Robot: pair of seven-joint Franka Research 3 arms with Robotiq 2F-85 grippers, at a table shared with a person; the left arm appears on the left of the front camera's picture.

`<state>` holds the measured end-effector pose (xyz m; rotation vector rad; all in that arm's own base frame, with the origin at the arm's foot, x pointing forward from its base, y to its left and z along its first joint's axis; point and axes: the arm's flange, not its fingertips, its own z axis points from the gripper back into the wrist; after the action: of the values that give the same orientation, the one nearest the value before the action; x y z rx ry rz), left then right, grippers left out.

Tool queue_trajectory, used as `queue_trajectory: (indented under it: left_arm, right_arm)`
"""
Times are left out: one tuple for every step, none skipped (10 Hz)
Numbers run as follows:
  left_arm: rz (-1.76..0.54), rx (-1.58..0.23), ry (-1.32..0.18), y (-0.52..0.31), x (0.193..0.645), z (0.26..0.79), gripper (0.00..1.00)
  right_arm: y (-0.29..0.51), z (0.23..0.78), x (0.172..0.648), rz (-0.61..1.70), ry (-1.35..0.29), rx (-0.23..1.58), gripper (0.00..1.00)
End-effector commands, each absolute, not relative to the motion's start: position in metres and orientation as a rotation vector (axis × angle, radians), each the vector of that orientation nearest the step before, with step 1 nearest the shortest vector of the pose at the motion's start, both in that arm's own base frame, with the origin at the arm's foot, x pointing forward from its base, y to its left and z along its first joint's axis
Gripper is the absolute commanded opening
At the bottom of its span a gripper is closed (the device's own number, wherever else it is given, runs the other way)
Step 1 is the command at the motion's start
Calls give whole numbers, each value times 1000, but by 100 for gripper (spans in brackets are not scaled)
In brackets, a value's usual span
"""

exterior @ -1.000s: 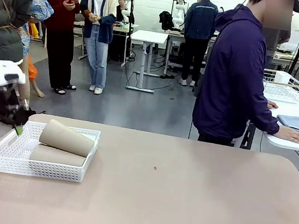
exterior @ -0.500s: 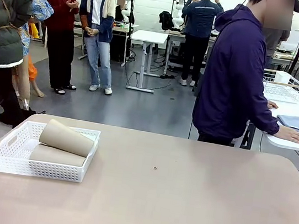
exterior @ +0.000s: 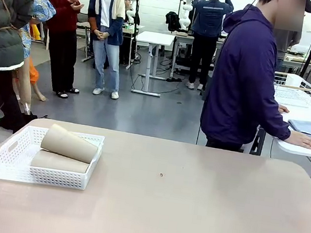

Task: Clean and organize the cups into the basket.
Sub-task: Move the Organizing basket back to the left side of the table.

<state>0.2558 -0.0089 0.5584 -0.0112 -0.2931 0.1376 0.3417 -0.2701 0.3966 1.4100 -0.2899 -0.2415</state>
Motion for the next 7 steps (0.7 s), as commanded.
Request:
queue_trajectory:
  left_arm:
    - [118, -21, -305, -7, 256, 559, 100]
    - [138, -11, -293, -9, 256, 558, 100]
    - [137, -337, -165, 35, 264, 568, 100]
    - [163, -583, -97, 78, 269, 571, 100]
    - [192, -783, -66, 118, 268, 569, 100]
    - [207, -908, -79, 152, 267, 564, 100]
    - [200, -1029, -97, 184, 268, 556, 100]
  right_arm:
    - [-269, 397, 340, -227, -285, 1397, 100]
    - [-269, 397, 340, -227, -285, 1397, 100]
    - [-269, 397, 340, -227, -285, 1397, 100]
    - [-269, 397, 340, -227, -285, 1397, 100]
    - [-269, 397, 340, -227, -285, 1397, 100]
    - [-269, 397, 340, -227, -285, 1397, 100]
    - [-269, 397, 340, -227, -285, 1397, 100]
